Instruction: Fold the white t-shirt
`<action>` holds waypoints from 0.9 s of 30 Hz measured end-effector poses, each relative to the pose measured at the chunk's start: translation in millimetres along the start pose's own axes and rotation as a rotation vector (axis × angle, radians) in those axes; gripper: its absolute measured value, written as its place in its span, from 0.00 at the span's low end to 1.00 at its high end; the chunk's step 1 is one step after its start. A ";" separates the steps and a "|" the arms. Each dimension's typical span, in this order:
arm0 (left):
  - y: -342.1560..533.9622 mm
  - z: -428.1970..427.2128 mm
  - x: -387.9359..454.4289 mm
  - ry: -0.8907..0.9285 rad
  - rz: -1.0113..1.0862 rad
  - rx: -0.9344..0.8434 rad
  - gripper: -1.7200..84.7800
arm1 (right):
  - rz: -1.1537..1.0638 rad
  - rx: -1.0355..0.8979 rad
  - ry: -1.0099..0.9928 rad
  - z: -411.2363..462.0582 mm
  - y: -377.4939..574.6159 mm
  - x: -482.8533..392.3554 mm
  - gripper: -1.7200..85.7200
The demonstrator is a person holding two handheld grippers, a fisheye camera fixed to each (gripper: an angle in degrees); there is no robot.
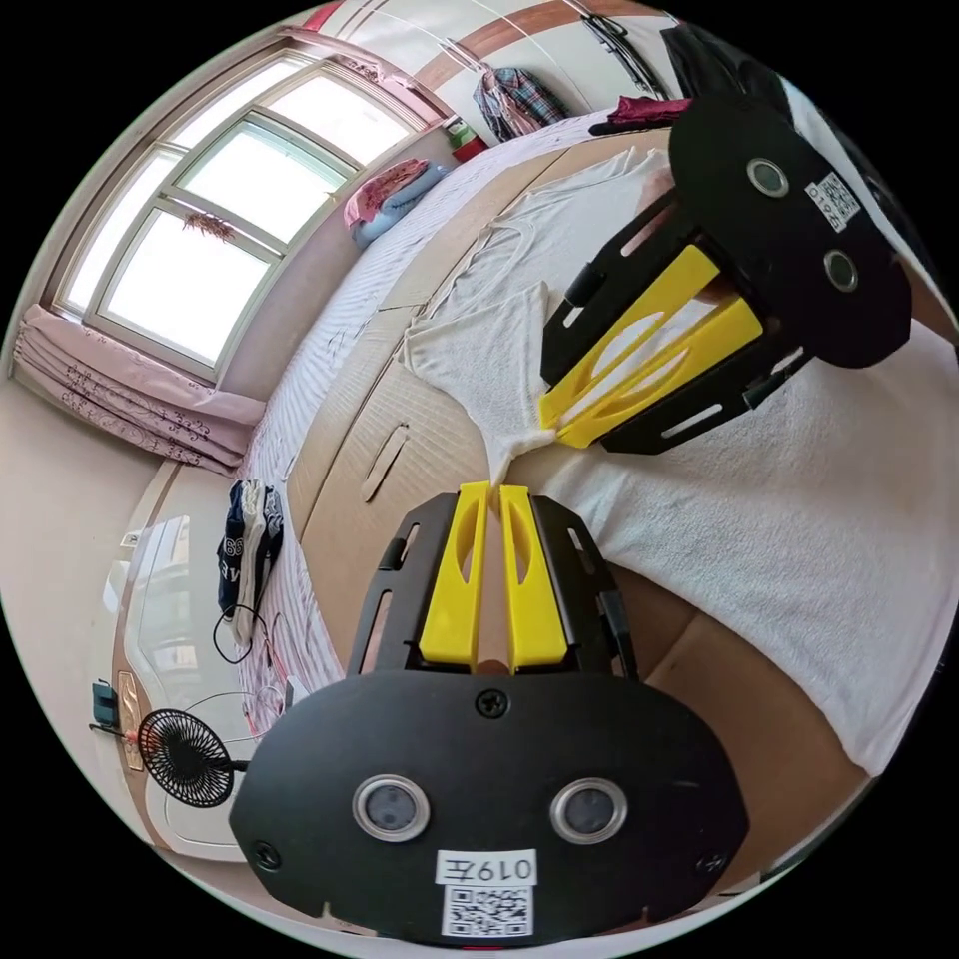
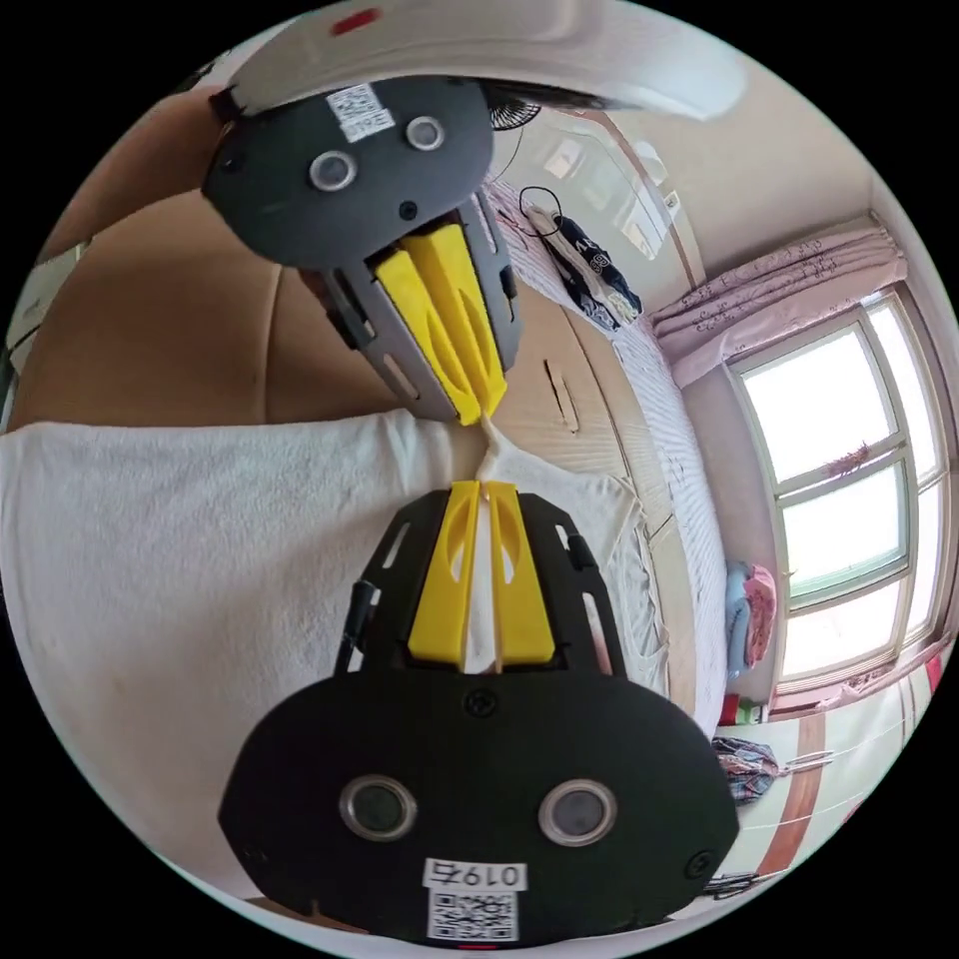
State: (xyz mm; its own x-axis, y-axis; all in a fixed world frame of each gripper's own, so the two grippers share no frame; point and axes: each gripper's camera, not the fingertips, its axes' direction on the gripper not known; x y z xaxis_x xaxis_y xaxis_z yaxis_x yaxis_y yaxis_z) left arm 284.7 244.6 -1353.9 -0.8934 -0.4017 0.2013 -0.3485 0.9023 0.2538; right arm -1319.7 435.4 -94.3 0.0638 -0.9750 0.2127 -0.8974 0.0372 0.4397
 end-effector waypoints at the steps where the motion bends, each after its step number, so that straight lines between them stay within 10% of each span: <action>1: 0.9 2.2 -1.3 0.001 0.012 -0.006 0.03 | -0.022 -0.006 0.020 -0.1 -1.0 -3.9 0.02; 27: -4.9 15.3 -73.0 0.290 -0.140 0.080 0.03 | -0.253 -0.035 0.227 -32.9 -17.6 -40.2 0.01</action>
State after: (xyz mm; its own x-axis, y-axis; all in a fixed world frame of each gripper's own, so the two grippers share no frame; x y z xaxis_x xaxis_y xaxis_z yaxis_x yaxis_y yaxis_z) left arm 347.3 271.9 -1384.3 -0.7214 -0.5402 0.4334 -0.4939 0.8399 0.2250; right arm -1292.1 481.2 -81.8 0.3816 -0.8808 0.2805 -0.8254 -0.1880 0.5324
